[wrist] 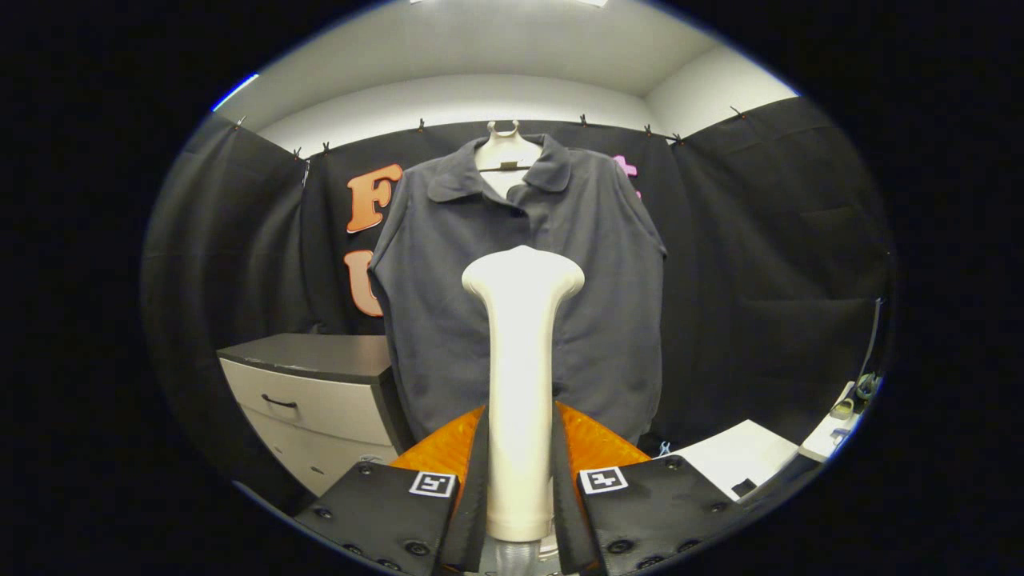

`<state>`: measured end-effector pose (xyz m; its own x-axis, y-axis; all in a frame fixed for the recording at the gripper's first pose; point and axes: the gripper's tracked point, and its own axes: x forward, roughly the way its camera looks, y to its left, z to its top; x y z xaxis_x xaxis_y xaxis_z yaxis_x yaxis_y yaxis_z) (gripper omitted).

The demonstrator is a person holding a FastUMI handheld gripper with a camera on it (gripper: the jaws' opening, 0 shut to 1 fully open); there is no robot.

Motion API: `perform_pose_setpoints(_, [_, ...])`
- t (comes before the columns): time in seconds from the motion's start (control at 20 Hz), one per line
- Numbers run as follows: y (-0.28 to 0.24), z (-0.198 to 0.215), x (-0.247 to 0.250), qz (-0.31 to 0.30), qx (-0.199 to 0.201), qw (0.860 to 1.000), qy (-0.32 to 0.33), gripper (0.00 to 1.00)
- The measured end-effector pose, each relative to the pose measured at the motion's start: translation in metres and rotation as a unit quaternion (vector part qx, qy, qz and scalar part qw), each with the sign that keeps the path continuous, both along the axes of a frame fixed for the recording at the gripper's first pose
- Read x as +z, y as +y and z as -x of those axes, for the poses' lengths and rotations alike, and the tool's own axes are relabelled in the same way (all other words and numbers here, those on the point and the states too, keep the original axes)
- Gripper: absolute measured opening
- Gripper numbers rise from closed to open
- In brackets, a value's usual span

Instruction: Iron the clothes twice with a garment steamer, once on the left side and once on the right side.

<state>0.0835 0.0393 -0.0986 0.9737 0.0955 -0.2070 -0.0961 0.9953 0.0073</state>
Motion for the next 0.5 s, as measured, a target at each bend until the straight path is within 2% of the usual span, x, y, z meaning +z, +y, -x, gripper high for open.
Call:
perform_pose_setpoints(0.2, [-0.036,-0.024,0.033,0.01,-0.024,0.999,-0.027,0.43])
perform_pose_setpoints(0.5, [-0.068,-0.059,0.046,-0.004,-0.044,0.999,-0.031,0.43])
